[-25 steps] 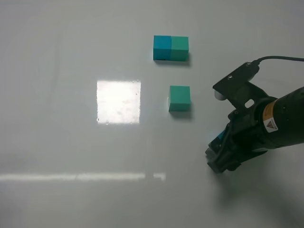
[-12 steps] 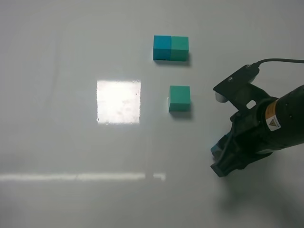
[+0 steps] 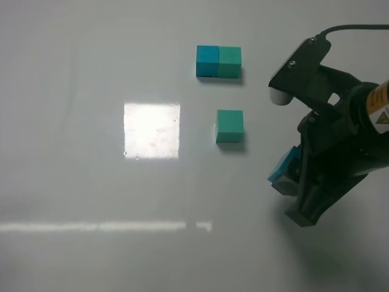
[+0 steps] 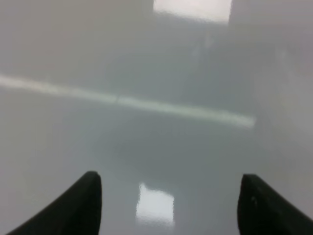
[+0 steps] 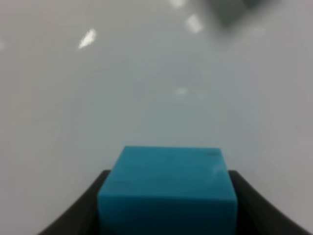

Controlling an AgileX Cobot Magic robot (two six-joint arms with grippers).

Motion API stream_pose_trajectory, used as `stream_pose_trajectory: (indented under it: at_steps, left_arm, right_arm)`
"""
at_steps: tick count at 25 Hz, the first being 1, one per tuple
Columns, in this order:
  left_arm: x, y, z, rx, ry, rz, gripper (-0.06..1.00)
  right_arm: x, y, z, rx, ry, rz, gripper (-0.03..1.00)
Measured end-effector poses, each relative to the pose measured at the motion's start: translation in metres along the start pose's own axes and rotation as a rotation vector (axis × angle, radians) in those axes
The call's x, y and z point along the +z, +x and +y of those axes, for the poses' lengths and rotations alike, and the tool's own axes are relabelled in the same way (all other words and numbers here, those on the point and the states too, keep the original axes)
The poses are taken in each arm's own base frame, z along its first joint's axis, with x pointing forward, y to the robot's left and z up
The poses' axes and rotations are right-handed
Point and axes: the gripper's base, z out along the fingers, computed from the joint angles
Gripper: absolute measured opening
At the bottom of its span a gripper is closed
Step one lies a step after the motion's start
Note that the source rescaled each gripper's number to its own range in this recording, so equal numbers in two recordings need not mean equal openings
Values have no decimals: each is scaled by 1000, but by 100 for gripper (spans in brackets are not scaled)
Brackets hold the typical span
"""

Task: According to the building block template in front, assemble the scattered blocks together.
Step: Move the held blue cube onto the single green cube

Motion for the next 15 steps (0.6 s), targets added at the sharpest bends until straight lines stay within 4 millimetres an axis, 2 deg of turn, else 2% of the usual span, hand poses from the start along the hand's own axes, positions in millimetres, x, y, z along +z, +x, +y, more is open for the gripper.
stream_pose_trajectory:
  at_steps: [4, 6, 11, 15]
  left_arm:
    - [0, 0, 0, 0, 0, 0, 57]
    - [0, 0, 0, 0, 0, 0, 57]
    - [0, 0, 0, 0, 0, 0, 57]
    - [0, 0, 0, 0, 0, 0, 57]
  right_arm:
    - [-25, -23, -6, -80, 38, -75, 19]
    - [-31, -32, -11, -124, 46, -86, 19]
    - [-26, -51, -10, -214, 30, -92, 19]
    - [-15, -62, 2, -299, 6, -102, 19]
